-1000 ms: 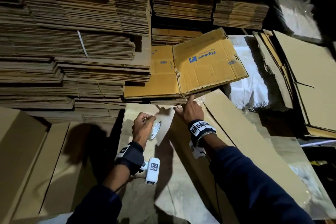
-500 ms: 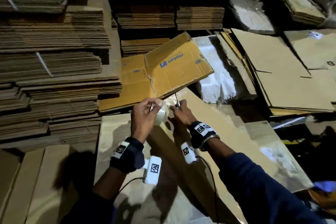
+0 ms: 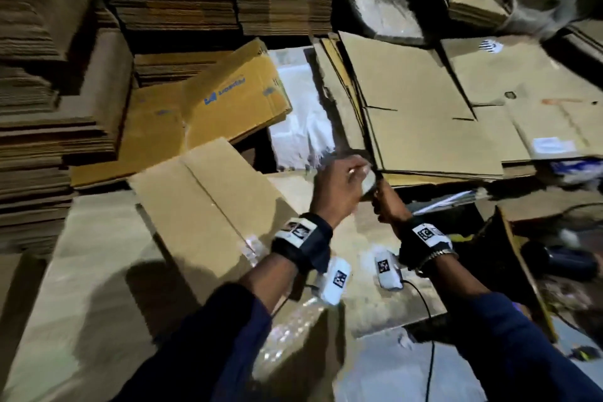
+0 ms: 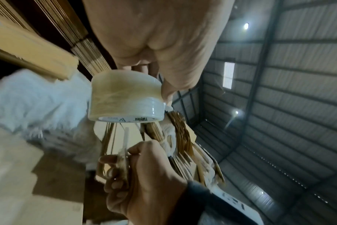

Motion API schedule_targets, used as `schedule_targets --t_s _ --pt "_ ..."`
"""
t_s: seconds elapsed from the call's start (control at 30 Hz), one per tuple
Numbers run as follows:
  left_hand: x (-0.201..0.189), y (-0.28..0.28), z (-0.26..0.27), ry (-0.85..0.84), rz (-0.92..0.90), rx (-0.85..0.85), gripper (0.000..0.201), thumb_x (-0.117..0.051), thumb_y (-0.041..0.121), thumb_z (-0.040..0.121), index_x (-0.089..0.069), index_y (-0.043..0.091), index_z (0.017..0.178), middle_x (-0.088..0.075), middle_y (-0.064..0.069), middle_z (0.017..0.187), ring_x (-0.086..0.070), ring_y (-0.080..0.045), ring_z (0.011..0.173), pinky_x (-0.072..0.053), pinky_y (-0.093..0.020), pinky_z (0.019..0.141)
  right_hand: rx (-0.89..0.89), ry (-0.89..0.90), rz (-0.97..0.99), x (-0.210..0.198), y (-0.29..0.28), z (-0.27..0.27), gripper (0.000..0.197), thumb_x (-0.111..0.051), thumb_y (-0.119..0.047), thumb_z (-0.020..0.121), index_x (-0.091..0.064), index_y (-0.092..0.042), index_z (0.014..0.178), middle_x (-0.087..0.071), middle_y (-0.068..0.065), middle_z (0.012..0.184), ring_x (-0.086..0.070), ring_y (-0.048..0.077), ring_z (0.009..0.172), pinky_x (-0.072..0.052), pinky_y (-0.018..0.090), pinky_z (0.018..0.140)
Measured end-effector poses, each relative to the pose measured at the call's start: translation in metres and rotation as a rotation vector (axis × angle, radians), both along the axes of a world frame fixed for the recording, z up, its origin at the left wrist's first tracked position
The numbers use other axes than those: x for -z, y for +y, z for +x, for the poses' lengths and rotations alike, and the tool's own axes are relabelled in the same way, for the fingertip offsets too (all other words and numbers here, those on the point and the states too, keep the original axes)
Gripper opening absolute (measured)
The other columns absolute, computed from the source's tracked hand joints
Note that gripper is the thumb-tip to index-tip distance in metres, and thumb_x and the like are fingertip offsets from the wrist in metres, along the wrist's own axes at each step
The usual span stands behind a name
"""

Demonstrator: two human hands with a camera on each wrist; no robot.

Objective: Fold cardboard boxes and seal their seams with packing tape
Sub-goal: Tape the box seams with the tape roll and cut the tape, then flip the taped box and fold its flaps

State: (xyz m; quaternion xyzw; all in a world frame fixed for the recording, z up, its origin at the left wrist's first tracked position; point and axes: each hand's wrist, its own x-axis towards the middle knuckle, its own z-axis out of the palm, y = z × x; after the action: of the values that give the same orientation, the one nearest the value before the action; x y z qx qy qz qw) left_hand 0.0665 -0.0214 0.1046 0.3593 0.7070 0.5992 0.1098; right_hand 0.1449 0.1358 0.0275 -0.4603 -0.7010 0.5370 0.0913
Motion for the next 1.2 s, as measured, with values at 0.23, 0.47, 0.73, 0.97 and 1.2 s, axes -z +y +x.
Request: schedule_targets --t_s 0.23,0.47,0.73,0.97,1.2 --pt "0.088 0.110 0.123 0.065 -0.356 0.035 0.032 -0.053 0.009 0.090 -0.081 0.010 0.104 -0.075 -0.016 0.103 -0.068 -0.038 0.101 -0.055 -0.041 0.092 0.046 -0.199 -0.085 0.072 0.081 0.123 0.026 -0.046 -0.024 0.108 -0.051 -0.025 0.083 -0.053 -0.001 0.082 -0.048 0.012 0.068 -0.047 0.034 0.070" --pt "0.225 0.106 0.157 0.040 -0.644 0.054 0.051 -0.051 -0.010 0.084 -0.076 0.016 0.120 -0.077 -0.014 0.108 -0.073 -0.034 0.098 -0.060 -0.045 0.082 -0.009 -0.450 -0.152 0.185 0.109 0.196 0.031 -0.069 -0.020 0.087 -0.067 -0.011 0.116 -0.071 0.017 0.117 -0.070 0.033 0.105 -0.059 0.045 0.094" --pt "0.274 0.100 0.177 0.275 -0.926 0.421 0.078 -0.055 -0.014 0.079 -0.058 0.024 0.147 -0.060 -0.012 0.147 -0.052 -0.034 0.139 -0.040 -0.053 0.112 0.129 -0.531 -0.008 0.187 0.089 0.203 0.035 -0.078 -0.048 0.086 -0.075 -0.015 0.098 -0.075 0.010 0.112 -0.069 0.032 0.110 -0.052 0.031 0.096" --pt "0.260 0.108 0.159 0.215 -0.899 0.478 0.066 -0.068 -0.003 0.078 -0.063 0.016 0.142 -0.061 -0.015 0.141 -0.056 -0.040 0.129 -0.048 -0.046 0.107 0.080 -0.578 0.004 0.184 0.098 0.202 0.026 -0.073 -0.030 0.086 -0.077 -0.015 0.107 -0.075 0.018 0.112 -0.070 0.036 0.107 -0.057 0.038 0.094" --pt "0.167 0.121 0.073 0.104 -0.889 0.407 0.059 -0.066 0.021 0.097 -0.048 0.021 0.152 -0.044 -0.016 0.152 -0.048 -0.037 0.138 -0.044 -0.042 0.110 -0.193 -0.496 0.216 0.128 0.095 0.125 0.022 -0.068 -0.025 0.092 -0.076 -0.010 0.106 -0.075 0.018 0.109 -0.068 0.039 0.107 -0.052 0.035 0.089"
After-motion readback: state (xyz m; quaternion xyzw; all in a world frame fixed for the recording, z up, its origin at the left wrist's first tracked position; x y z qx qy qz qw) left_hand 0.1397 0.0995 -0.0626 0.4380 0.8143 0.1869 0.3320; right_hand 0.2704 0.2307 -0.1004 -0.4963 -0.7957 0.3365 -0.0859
